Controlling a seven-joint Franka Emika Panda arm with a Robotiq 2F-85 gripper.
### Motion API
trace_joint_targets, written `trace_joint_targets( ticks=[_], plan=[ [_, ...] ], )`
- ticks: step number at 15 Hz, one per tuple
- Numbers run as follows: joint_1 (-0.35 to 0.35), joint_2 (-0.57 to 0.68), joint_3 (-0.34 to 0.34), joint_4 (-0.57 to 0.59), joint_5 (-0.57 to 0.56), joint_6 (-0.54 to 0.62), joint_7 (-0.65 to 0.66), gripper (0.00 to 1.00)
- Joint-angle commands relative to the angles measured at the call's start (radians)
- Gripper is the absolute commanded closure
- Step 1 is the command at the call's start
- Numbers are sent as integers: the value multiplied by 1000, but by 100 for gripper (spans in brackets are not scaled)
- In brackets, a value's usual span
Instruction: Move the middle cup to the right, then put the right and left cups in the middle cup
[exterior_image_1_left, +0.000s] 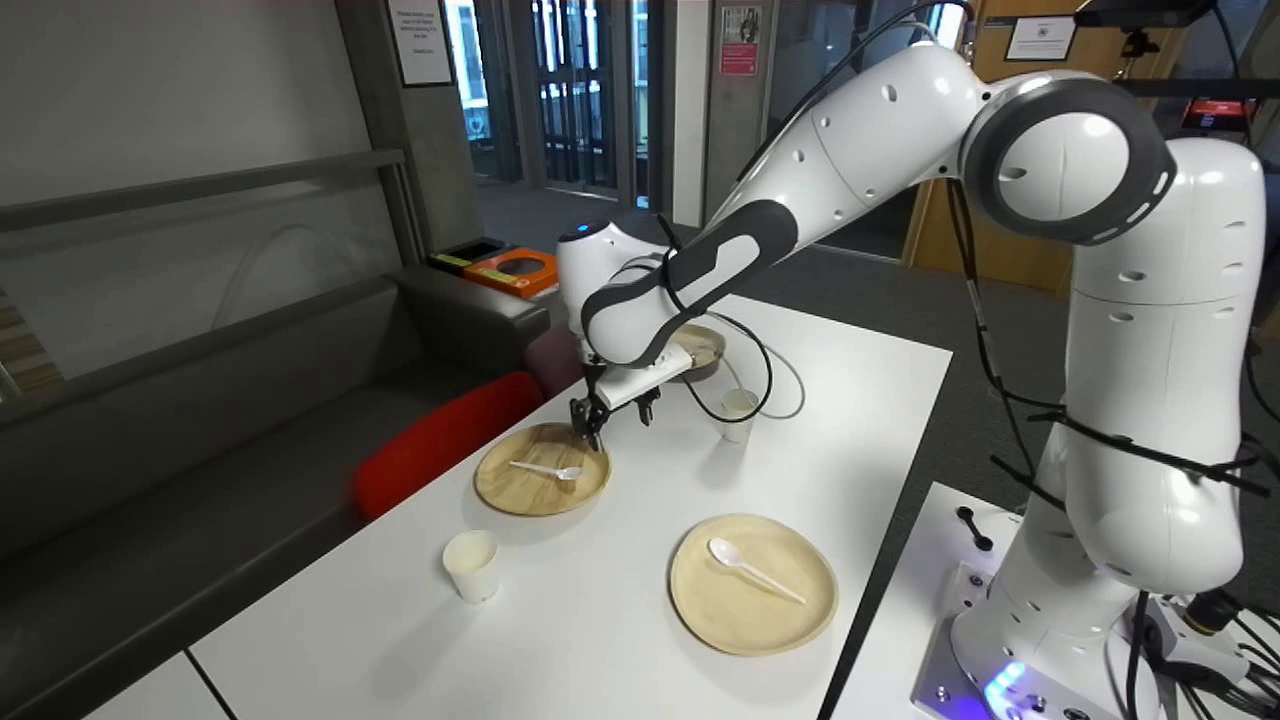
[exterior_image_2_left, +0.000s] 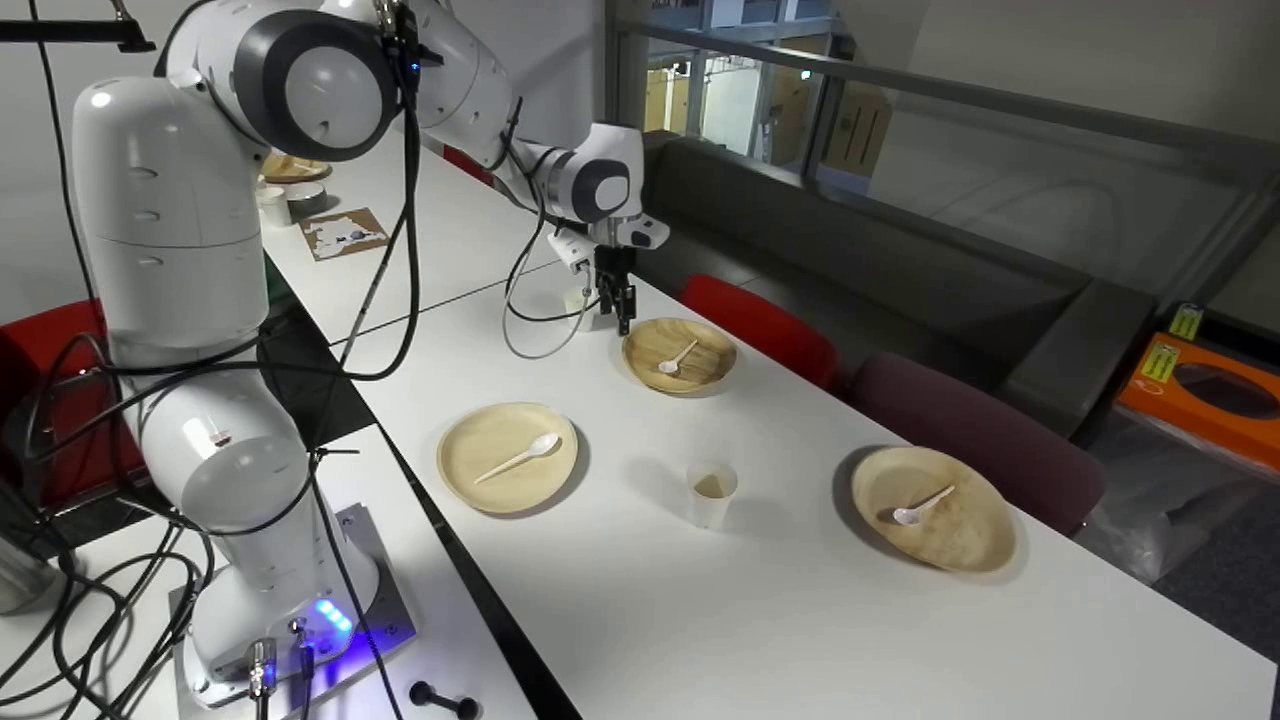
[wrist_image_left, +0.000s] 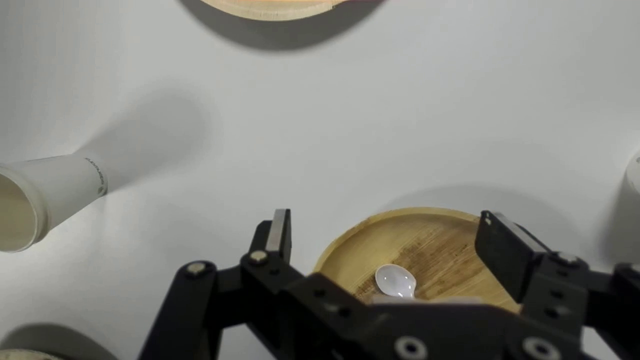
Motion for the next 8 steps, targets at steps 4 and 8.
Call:
trace_joint_targets(
  ticks=[4,8],
  plan=[
    [48,141,36,177,79,-28,33,0],
    [95,223,58,269,138,-18,54,0]
  ],
)
